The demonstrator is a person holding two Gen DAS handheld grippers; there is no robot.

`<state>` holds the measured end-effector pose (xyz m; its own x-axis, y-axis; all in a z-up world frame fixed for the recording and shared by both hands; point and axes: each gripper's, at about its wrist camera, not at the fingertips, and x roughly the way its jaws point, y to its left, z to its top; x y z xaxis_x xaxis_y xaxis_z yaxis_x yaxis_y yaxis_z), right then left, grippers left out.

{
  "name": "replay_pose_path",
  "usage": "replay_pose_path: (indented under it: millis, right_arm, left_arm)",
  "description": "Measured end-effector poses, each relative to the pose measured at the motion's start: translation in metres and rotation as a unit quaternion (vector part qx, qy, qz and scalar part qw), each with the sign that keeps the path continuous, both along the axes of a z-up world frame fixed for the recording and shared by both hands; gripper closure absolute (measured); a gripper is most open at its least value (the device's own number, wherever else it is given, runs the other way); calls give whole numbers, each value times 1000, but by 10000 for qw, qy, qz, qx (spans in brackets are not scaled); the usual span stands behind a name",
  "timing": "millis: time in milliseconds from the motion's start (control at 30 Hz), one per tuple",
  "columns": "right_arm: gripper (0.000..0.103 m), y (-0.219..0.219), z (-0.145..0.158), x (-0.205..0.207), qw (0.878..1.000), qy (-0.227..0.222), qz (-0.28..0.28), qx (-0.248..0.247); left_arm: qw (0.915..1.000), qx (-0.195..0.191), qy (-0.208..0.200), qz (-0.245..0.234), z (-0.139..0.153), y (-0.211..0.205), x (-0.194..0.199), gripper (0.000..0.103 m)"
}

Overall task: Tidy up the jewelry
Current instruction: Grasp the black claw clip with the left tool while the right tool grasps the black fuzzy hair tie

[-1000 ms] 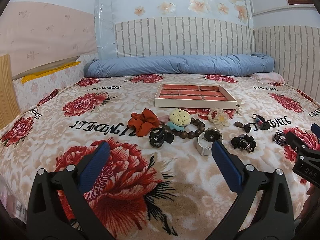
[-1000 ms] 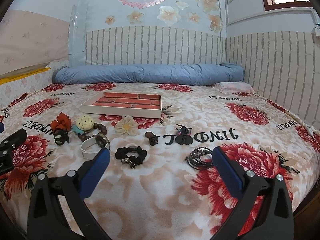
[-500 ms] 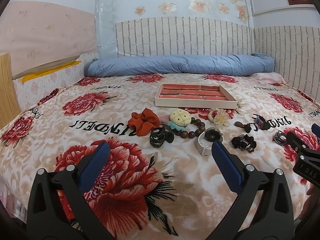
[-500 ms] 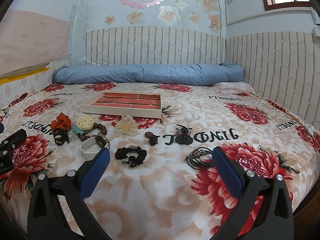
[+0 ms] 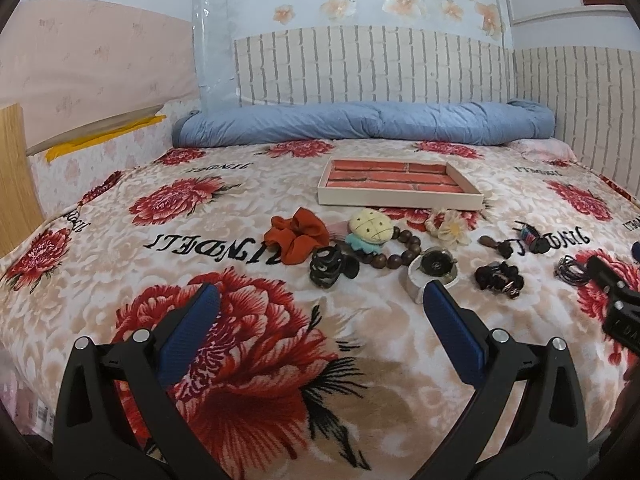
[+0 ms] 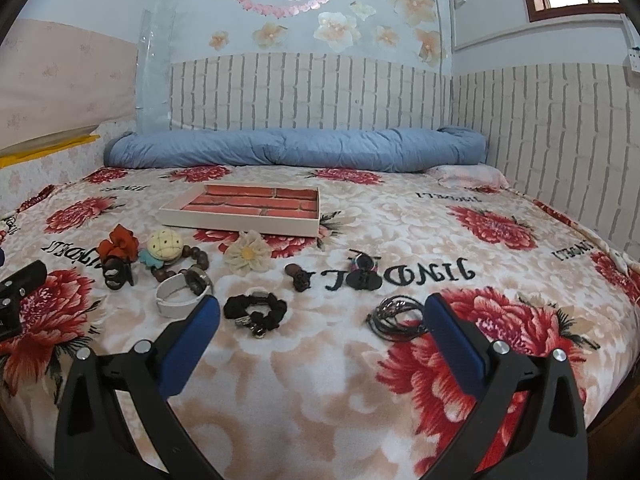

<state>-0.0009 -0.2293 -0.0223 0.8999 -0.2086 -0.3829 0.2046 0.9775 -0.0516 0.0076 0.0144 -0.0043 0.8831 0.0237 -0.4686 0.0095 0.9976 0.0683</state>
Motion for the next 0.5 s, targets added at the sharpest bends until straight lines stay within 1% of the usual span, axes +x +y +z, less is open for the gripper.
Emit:
replay_pose_path:
  millis: [67, 133, 233, 333, 433, 500]
  right_arm:
    - [3, 0, 0, 1, 10000, -52, 4, -51]
    - [3, 2, 0, 4, 9998, -78, -28, -180]
    - [3, 3, -1, 11, 9998, 9, -12, -212]
    - [3, 1, -3, 24, 9996, 246, -3, -155]
    - [3, 4, -1, 37, 9986, 385, -139, -341]
    - [3, 7, -1, 45, 9978, 486, -132, -439]
  left_arm:
    - [9999, -12, 91, 59, -3, 4, 6, 5]
    - [9996, -125, 221, 84, -5, 9, 13, 5]
    - [9987, -251, 418, 117, -9, 15, 25, 5]
    - [9981, -189, 577, 59, -12, 11, 37, 5]
    - [9977, -110, 668, 8, -11, 7, 50, 5]
    - [9965, -43, 827, -100, -11, 4, 64, 5]
